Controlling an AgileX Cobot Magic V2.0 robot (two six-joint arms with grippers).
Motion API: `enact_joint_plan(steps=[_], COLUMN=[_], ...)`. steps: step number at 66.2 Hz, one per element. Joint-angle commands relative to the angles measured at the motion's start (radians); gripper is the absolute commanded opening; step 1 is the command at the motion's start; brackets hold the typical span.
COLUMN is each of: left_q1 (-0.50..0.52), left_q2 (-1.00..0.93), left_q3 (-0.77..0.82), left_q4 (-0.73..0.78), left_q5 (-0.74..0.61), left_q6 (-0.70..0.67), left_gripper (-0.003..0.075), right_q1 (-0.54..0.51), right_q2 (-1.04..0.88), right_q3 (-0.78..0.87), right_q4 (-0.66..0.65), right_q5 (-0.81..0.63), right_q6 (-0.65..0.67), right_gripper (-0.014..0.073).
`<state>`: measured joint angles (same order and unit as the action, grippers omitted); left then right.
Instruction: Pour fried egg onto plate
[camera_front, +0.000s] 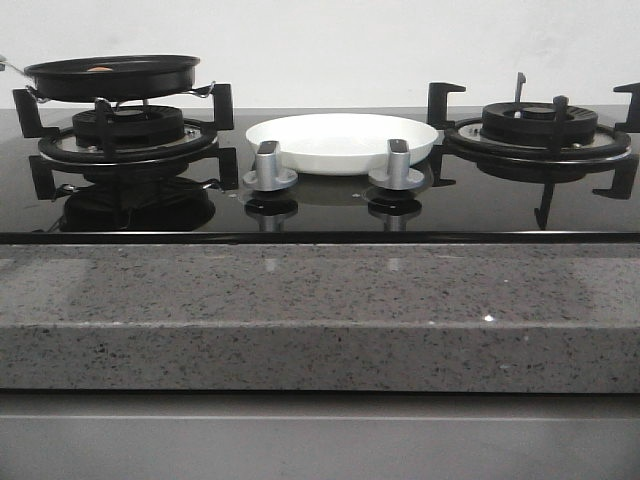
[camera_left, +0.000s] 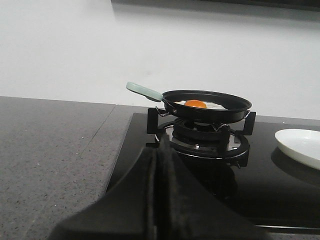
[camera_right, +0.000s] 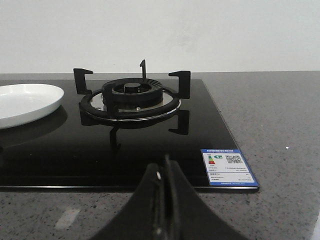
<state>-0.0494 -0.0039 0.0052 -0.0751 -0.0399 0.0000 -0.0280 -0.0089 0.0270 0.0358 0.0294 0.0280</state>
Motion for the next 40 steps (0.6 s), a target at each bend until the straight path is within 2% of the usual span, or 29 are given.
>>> enact_joint_plan(steps=[1,13,30,40], left_q1=[0.003,0.003,0.003,0.003], left_q2=[-0.013,-0.013,-0.013,-0.009], left_q3=[0.005,0.005,-0.003,-0.084], left_q4=[0.002,0.002,0.002,0.002], left_q5=[-0.079,-0.083,-0.181,-0.113], left_q6=[-0.006,-0.006,-0.006,-0.006], left_gripper=[-0.0020,-0.0020,-0.0020,-0.0020], right_q1=[-0.003,-0.003,-0.002,-0.001], right_q2=[-0.020,-0.020,-0.020,-0.020], right_q3=[-0.008,-0.008,-0.012,-0.092], right_q4=[-0.014,-0.014,-0.015,-0.015], right_q5=[-0.086,-0.086,-0.092,0.024], right_q6=[-0.004,-0.004,-0.004,-0.004], right_gripper=[-0.0067,-0.0067,-0.0067,-0.0067])
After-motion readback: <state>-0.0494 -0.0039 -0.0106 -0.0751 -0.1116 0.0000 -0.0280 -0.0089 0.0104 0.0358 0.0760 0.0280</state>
